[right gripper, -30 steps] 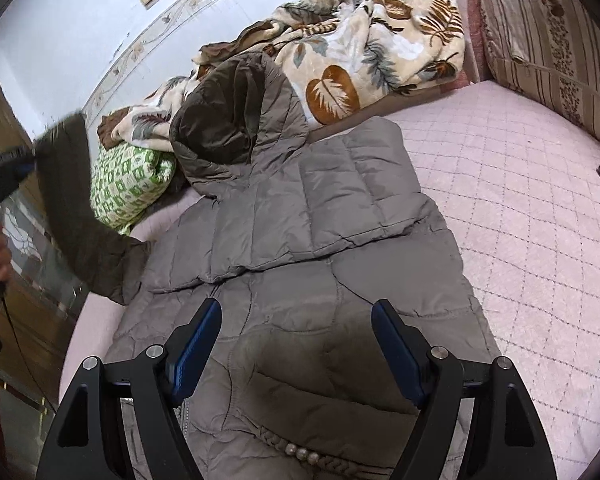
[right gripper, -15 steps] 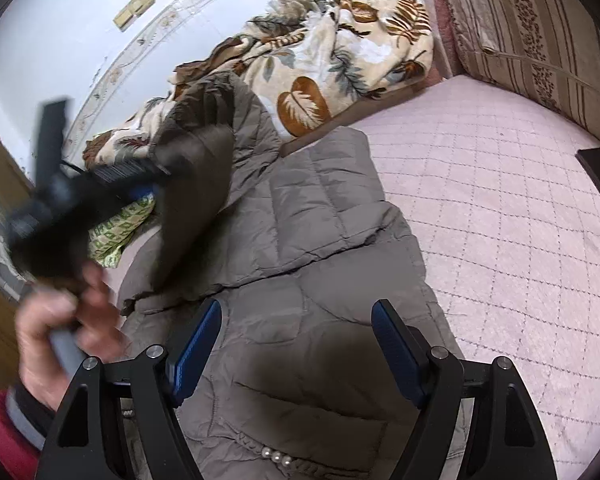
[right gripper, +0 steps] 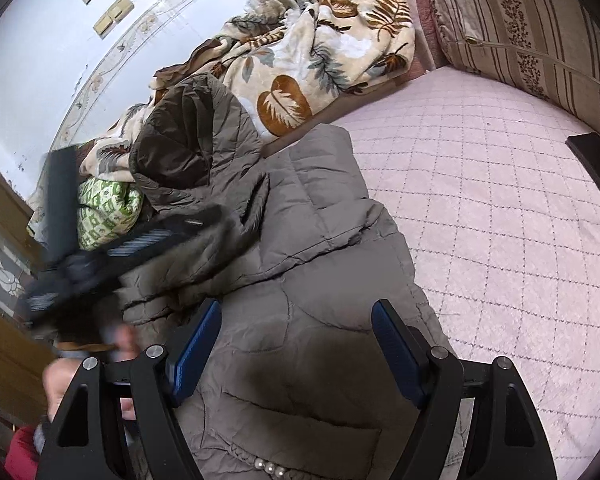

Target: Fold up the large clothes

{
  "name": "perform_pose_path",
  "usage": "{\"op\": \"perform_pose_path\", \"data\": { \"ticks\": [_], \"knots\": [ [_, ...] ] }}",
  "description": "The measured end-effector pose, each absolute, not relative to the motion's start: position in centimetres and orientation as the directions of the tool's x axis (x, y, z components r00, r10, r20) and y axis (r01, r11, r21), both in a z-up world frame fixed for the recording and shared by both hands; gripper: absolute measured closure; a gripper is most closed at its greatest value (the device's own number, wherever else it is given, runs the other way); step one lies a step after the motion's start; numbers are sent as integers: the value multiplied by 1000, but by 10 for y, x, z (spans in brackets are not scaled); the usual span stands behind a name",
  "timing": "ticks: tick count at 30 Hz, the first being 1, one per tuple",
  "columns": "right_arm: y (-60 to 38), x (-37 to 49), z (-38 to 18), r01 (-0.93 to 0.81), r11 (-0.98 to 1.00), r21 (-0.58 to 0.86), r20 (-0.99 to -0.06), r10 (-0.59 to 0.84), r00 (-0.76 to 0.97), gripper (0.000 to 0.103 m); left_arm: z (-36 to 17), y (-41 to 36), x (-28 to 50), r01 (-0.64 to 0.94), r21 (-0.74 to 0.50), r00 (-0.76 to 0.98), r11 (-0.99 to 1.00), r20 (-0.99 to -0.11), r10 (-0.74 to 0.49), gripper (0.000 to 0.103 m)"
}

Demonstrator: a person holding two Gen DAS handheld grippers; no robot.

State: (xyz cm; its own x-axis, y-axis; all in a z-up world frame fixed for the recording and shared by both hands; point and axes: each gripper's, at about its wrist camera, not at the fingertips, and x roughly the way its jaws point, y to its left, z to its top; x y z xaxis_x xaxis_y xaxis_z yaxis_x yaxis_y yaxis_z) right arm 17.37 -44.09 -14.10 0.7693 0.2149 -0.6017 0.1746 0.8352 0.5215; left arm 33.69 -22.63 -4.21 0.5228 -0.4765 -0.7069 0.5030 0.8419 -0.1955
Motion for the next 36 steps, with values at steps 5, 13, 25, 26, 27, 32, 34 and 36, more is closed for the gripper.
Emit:
{"op": "perform_pose_path", "data": {
  "ticks": [5,13,25,26,27,32,34,36],
  "knots": [
    [-435,181,-137,185,857,480,-604,170,779,22,-14,-163,350,409,-143,641,901,-658,-396,55],
    [-396,252,-122,130,913,386,-582,132,802,36,-39,-14,394,41,-96,708,995,-700,-97,53],
    [-360,340,-184,123,969,214,-770,90,631,37,-113,26,403,5,-128,599,992,-794,-105,50],
    [-361,341,-186,125,968,219,-774,94,627,37,-112,23,404,3,-112,596,994,-798,-92,50],
    [-361,342,-186,128,969,211,-777,87,623,37,-113,21,404,4,-97,597,995,-798,-81,49],
    [-350,342,-186,136,979,149,-781,33,623,36,-112,14,404,0,-67,598,998,-800,-53,49],
    [-352,341,-184,144,976,162,-779,37,625,36,-107,16,404,-4,-76,603,997,-796,-58,49],
    [-354,338,-179,151,972,182,-774,47,631,36,-98,16,403,-1,-83,617,997,-785,-65,49]
  ]
}}
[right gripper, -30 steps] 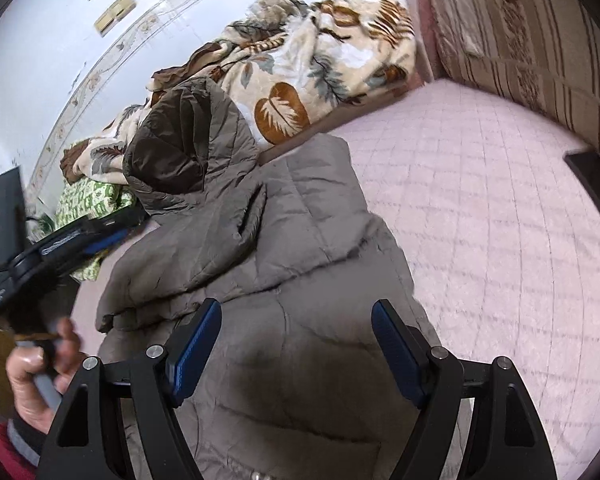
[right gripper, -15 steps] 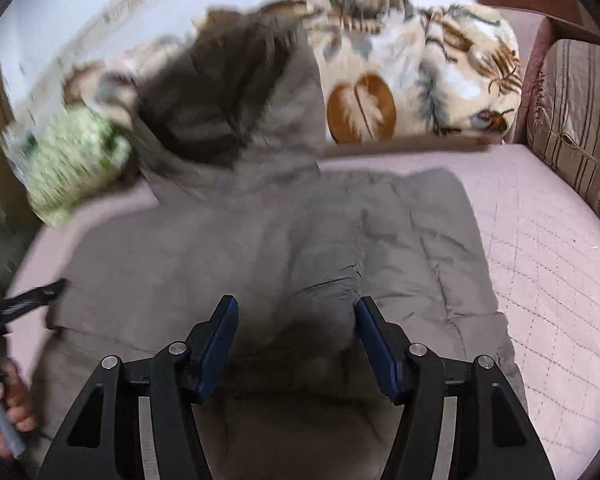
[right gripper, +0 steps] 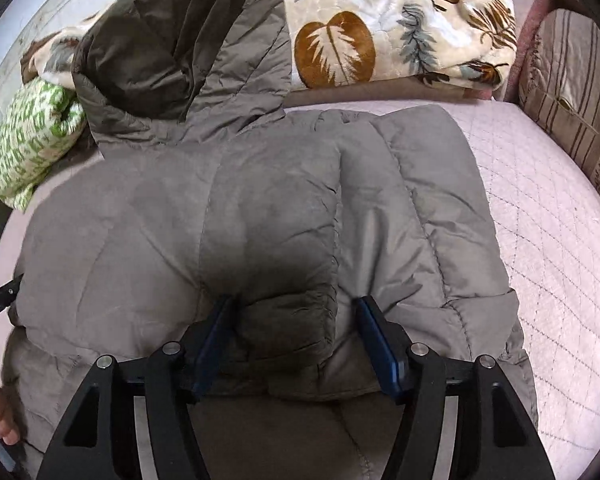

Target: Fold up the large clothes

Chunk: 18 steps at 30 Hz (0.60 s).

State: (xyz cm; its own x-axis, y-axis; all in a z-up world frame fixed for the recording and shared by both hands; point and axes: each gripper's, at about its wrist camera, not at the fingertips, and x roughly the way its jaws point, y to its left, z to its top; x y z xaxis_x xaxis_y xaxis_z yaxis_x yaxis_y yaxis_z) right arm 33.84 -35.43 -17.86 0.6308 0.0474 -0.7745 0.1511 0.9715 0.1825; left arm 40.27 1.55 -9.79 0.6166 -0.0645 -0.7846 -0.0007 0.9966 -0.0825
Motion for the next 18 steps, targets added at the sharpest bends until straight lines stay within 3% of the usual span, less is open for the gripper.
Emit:
{"op": "perform_pose_path", "data": {
  "ticks": [9,18],
  "knots": [
    [-360,328,-147,140,959,248,-680,70,730,36,-73,-15,398,62,-22,703,998,-709,-60,48],
    [-371,341,-174,202,950,236,-755,48,654,36,-99,-42,405,99,70,670,993,-742,-15,46]
  ]
}}
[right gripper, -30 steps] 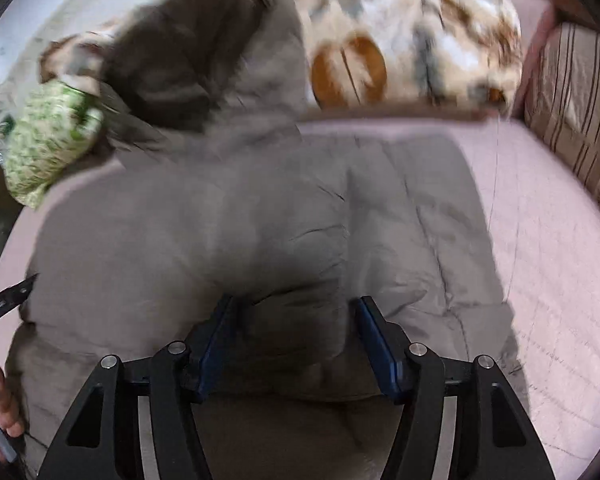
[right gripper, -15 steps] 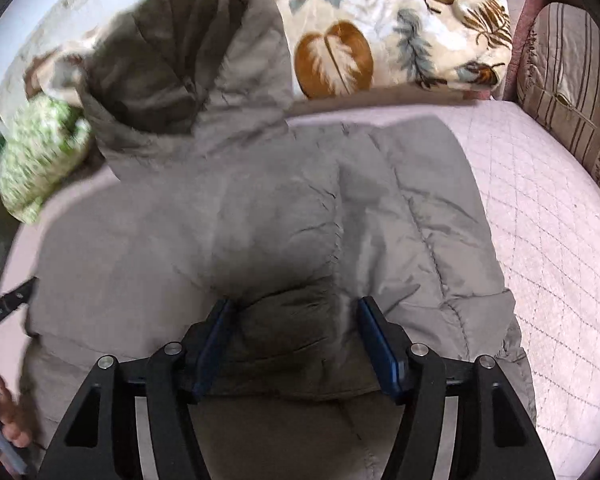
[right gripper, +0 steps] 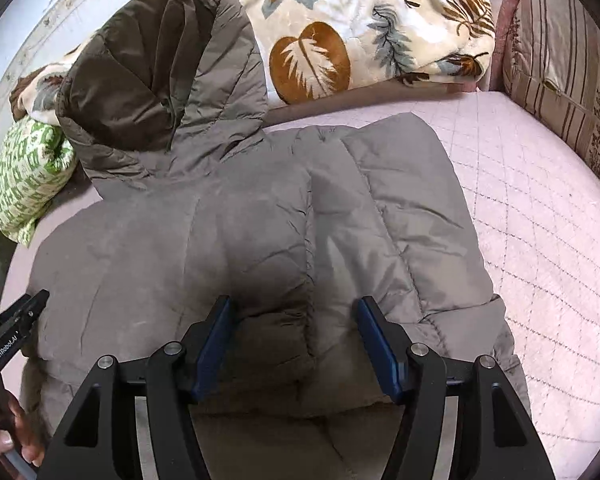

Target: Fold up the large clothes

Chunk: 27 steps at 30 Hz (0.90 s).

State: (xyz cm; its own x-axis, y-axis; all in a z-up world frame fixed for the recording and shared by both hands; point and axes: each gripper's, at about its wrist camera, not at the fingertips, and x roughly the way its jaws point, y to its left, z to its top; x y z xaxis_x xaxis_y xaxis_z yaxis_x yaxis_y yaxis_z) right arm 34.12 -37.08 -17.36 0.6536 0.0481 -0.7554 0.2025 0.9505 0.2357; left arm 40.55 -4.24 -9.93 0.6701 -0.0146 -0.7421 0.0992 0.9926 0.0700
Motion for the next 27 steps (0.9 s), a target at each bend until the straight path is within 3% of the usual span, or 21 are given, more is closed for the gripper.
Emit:
{"op": "perform_pose_path", "data": {
  "ticks": [5,20,27],
  "knots": [
    [-370,343,-183,203,952,229,-765,47,643,35,-105,-38,407,92,63,660,994,-751,-14,39],
    [-385,324,-154,235,936,263,-718,26,696,35,-87,-40,391,113,66,685,991,-728,-29,40],
    [-397,326,-175,271,934,233,-780,13,626,34,-106,-40,395,125,52,636,991,-771,-40,39]
  ]
}}
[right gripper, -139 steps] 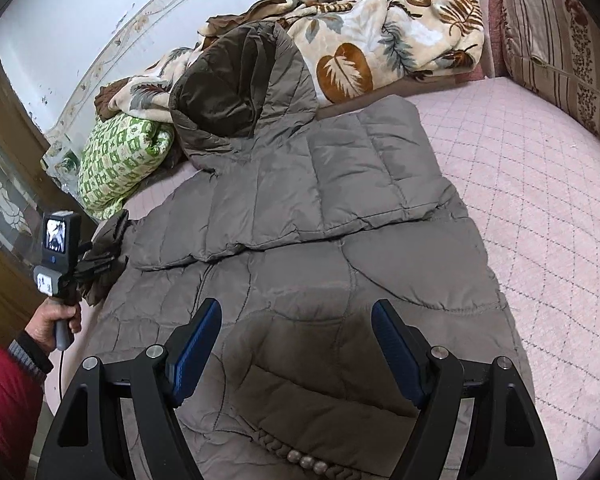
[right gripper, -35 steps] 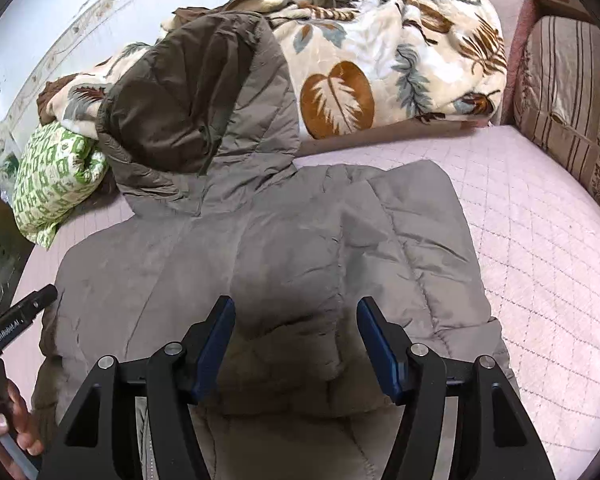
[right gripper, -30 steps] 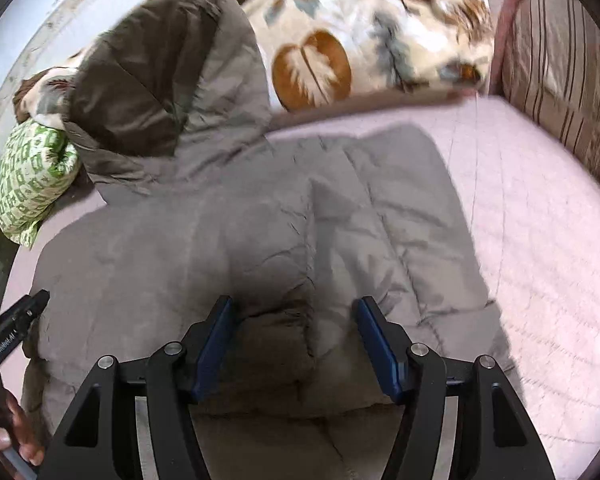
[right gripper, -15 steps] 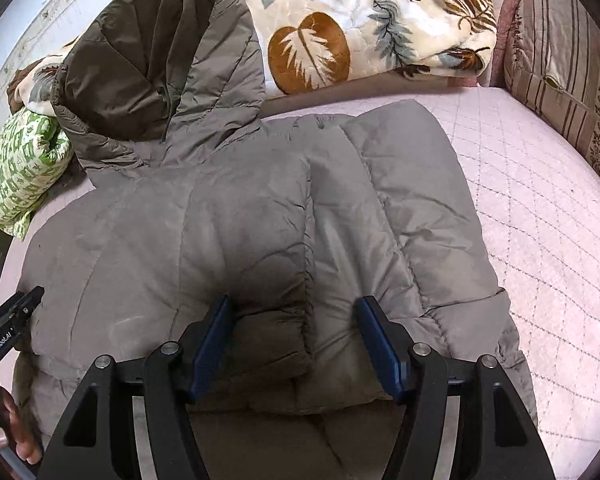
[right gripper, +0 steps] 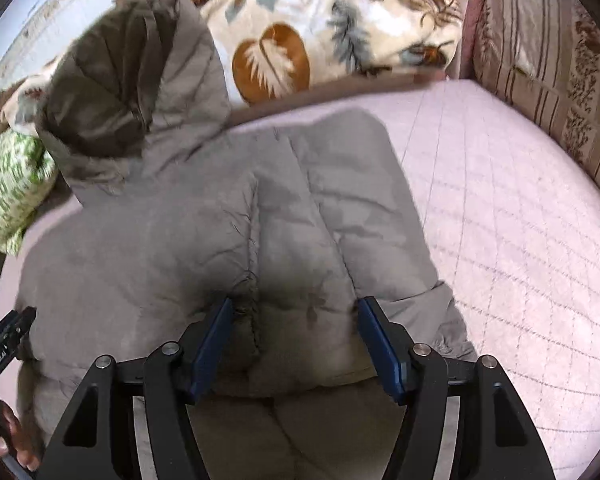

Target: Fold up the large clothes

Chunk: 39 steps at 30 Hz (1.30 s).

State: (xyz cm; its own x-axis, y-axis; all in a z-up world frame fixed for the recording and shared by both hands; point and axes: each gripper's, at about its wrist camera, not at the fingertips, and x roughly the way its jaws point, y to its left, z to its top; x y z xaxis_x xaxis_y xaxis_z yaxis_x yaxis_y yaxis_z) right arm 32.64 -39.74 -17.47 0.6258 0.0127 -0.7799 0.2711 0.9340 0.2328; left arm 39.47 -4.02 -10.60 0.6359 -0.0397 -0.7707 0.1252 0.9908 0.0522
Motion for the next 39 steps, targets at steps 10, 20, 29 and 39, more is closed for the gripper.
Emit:
{"op": "perform_pose_path", "data": {
  "ticks": [10,20,29,39],
  "knots": [
    [-410,297,-145,250,911,329,-726,75,684,33,-65,-2,327,66,-9,682,998,-730,-52,37],
    [-409,290,-177,277,909,313,-796,92,598,33,-105,-7,308,35,29,630,999,-776,1,35],
    [-403,278,-113,170,860,480,-613,191,766,33,-76,-59,308,46,203,798,978,-596,86,26],
    [-376,394,-27,127,818,561,-563,264,783,26,-72,-74,313,96,219,819,971,-572,48,26]
  ]
}}
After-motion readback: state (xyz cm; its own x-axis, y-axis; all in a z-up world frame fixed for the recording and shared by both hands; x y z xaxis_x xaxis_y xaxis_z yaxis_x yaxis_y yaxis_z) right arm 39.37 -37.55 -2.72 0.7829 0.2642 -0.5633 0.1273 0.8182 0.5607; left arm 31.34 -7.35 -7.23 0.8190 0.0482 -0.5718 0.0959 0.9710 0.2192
